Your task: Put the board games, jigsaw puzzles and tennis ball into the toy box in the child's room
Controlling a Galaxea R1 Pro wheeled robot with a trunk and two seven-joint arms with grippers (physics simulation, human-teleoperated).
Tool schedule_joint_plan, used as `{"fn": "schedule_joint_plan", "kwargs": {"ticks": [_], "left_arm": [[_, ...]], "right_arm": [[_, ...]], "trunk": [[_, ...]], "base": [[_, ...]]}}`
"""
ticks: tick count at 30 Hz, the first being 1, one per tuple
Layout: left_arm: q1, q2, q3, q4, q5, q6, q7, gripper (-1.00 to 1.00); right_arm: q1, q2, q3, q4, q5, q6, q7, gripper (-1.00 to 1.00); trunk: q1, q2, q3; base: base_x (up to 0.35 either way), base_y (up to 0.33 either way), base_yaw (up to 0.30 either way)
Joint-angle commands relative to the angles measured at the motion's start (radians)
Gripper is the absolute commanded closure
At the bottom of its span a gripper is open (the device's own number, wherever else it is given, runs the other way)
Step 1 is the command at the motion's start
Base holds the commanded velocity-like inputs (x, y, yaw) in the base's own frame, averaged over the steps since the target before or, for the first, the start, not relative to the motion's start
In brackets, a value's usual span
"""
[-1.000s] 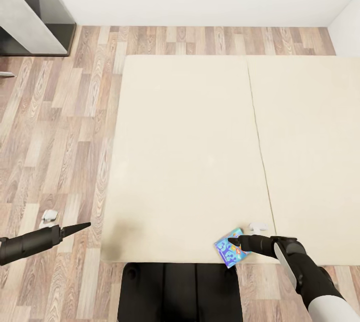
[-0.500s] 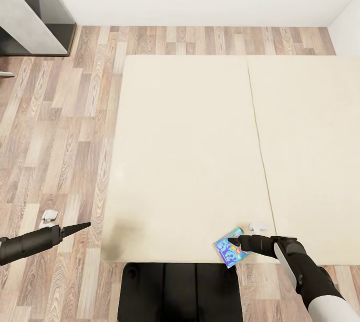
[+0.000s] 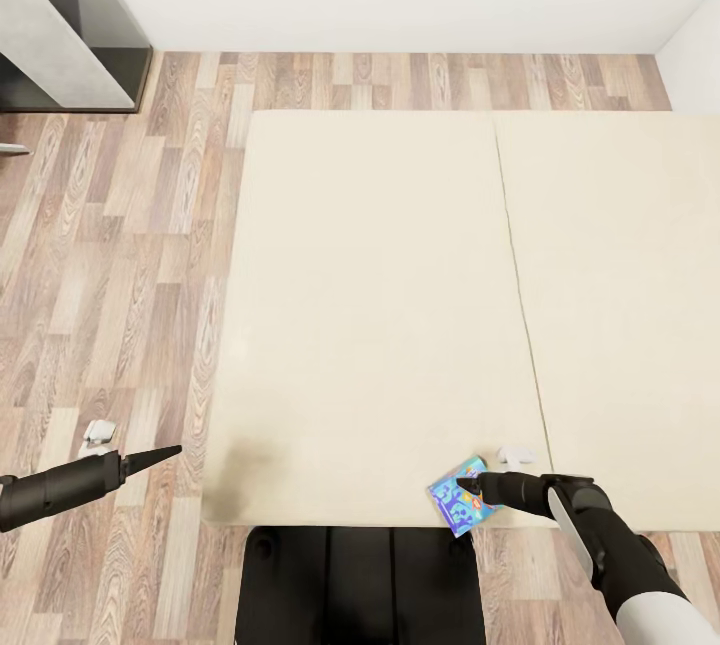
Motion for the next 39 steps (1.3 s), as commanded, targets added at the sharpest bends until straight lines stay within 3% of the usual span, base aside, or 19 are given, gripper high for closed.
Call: {"fn": "schedule_joint_plan", "kwargs": {"ticks": [1,39], "left_arm": [[0.0,0.0,0.0,0.0,0.001,0.011,-0.003,-1.0],[-0.001,0.001,0.0,0.0,0.001,0.011,-0.003,-1.0]], "right_arm": [[0.0,0.0,-0.001,-0.001,-0.007,0.008,0.0,-1.0],[0.0,-0.009,-0.001,0.002,-0.01,0.029,0.016,-1.0]], "trunk": [[0.001,-0.002,-0.001],[0.001,-0.002,-0.001]], "base": [[0.0,0.0,0.0],[0.0,0.0,0.0]]}}
